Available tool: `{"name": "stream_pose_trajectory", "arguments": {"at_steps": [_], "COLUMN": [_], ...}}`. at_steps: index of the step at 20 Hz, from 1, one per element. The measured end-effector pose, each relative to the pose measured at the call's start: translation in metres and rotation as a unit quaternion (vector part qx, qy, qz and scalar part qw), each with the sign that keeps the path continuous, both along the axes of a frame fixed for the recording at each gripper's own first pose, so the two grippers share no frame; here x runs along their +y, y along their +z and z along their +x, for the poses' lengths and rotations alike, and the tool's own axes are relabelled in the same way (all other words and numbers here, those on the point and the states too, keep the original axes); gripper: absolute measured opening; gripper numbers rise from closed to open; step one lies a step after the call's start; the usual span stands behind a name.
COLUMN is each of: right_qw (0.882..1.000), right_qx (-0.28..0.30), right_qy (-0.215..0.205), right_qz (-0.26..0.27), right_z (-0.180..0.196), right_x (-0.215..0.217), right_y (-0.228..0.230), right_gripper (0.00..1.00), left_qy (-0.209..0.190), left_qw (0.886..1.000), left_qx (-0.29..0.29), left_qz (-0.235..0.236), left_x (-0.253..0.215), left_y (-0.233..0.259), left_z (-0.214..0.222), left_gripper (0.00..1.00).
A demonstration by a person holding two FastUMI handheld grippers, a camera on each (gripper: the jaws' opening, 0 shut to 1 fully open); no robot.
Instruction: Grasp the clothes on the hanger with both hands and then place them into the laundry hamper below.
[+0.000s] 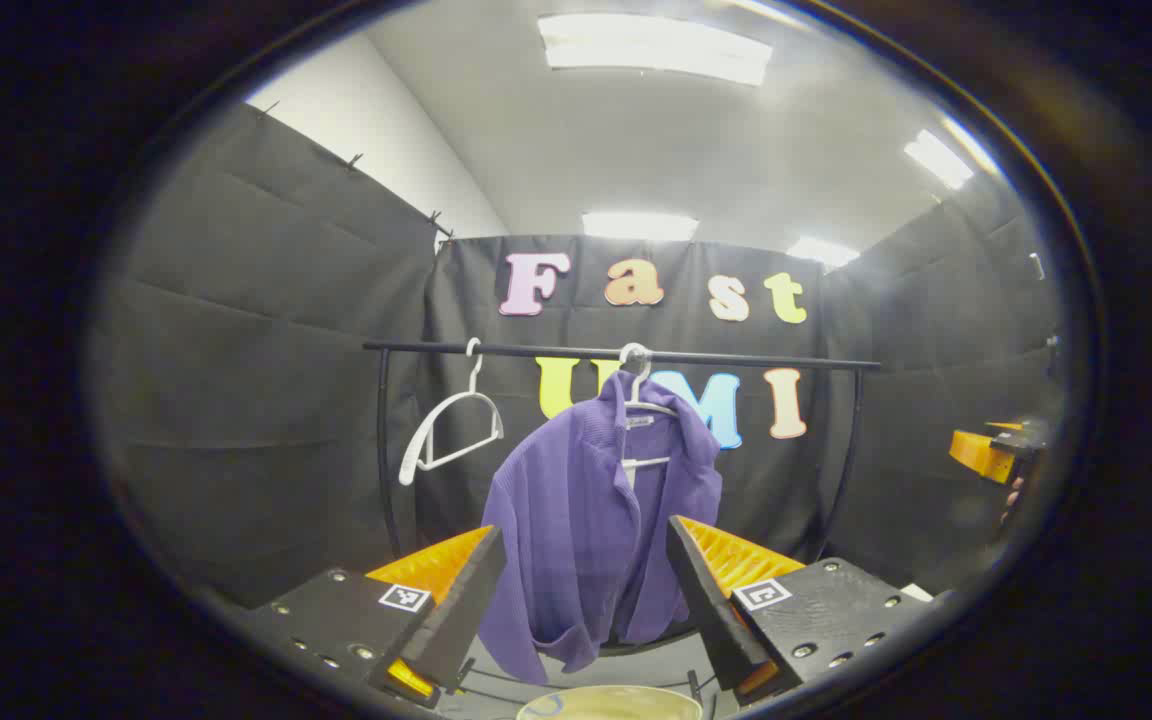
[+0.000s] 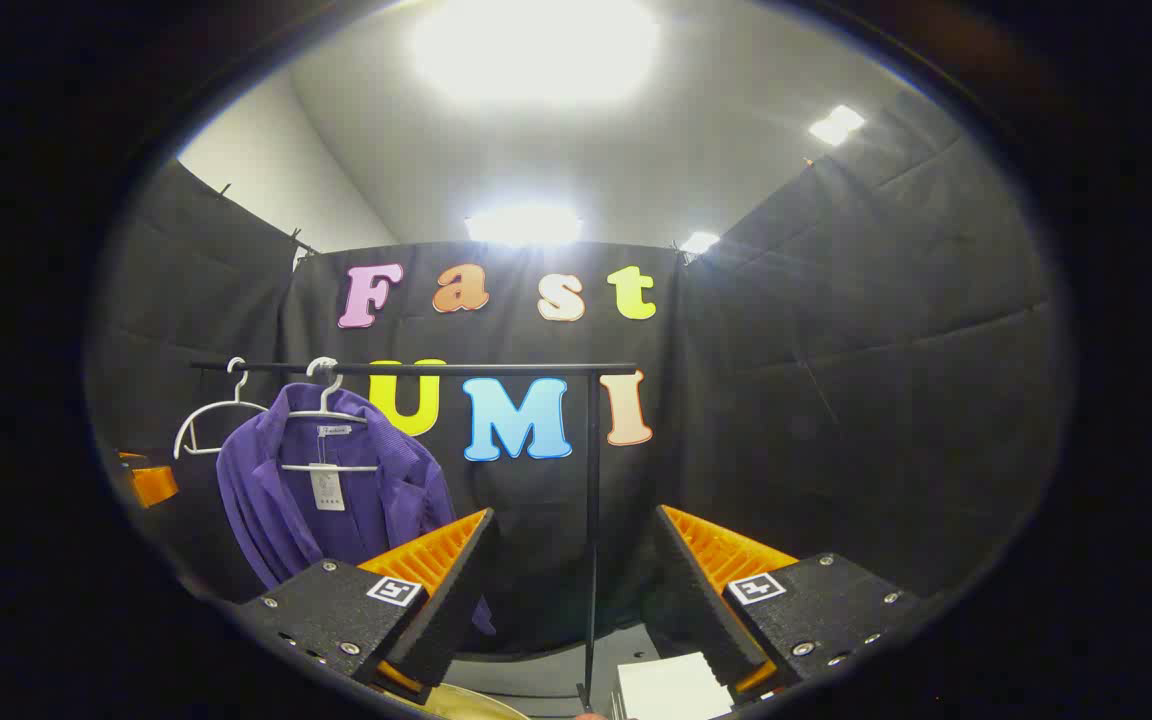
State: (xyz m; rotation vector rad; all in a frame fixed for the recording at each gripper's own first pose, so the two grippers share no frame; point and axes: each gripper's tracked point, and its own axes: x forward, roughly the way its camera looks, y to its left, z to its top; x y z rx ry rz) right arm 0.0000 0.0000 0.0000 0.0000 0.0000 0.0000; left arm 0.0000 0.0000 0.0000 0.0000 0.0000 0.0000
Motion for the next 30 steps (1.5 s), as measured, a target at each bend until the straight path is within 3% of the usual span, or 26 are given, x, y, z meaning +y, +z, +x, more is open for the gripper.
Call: {"name": "stream_pose_trajectory", "arguments": {"at_steps": [9, 11, 12, 14, 17, 19, 20, 22, 25, 27, 28, 30], "right_qw": [0.999, 0.999, 0.999, 0.999, 0.999, 0.999, 0.999, 0.999, 0.999, 0.999, 0.998, 0.998], "right_qx": [0.026, 0.022, 0.024, 0.031, 0.033, 0.033, 0.033, 0.037, 0.042, 0.041, 0.039, 0.035], "right_qy": [-0.010, -0.018, -0.021, -0.022, -0.022, -0.019, -0.017, -0.006, 0.018, 0.033, 0.041, 0.060], "right_qz": [0.029, 0.017, 0.013, 0.015, 0.012, 0.003, -0.001, -0.004, 0.000, -0.001, 0.001, 0.011], "right_z": [-0.001, 0.002, 0.001, 0.000, 0.000, 0.000, -0.001, -0.004, -0.006, 0.015, 0.024, 0.037], "right_x": [0.012, 0.010, 0.009, 0.009, 0.009, 0.008, 0.008, 0.011, 0.030, 0.057, 0.066, 0.082], "right_y": [-0.013, -0.013, -0.015, -0.016, -0.016, -0.017, -0.017, -0.013, -0.005, 0.002, 0.006, 0.015], "right_gripper": [0.95, 0.95, 0.95, 0.95, 0.95, 0.95, 0.95, 0.95, 0.95, 0.95, 0.95, 0.95], "left_qy": [0.006, 0.000, 0.000, 0.001, -0.003, -0.008, -0.010, -0.013, -0.019, -0.021, -0.020, -0.019], "left_qw": [1.000, 1.000, 1.000, 0.999, 0.999, 0.999, 0.999, 0.999, 0.999, 0.999, 0.999, 0.999], "left_qx": [0.013, 0.018, 0.020, 0.024, 0.028, 0.033, 0.033, 0.029, 0.034, 0.031, 0.028, 0.024], "left_qz": [0.007, 0.004, 0.008, 0.021, 0.026, 0.024, 0.024, 0.024, 0.008, 0.001, 0.003, 0.012], "left_x": [0.009, 0.006, 0.006, 0.010, 0.006, 0.004, 0.003, 0.003, 0.000, 0.001, 0.002, 0.000], "left_y": [-0.019, -0.023, -0.025, -0.033, -0.045, -0.050, -0.051, -0.050, -0.049, -0.044, -0.041, -0.035], "left_z": [0.002, 0.001, 0.001, 0.006, 0.013, 0.016, 0.015, 0.017, 0.017, 0.017, 0.018, 0.024], "left_gripper": [0.98, 0.89, 0.98, 0.98, 0.89, 0.89, 0.89, 0.98, 0.98, 0.98, 0.89, 0.89]}}
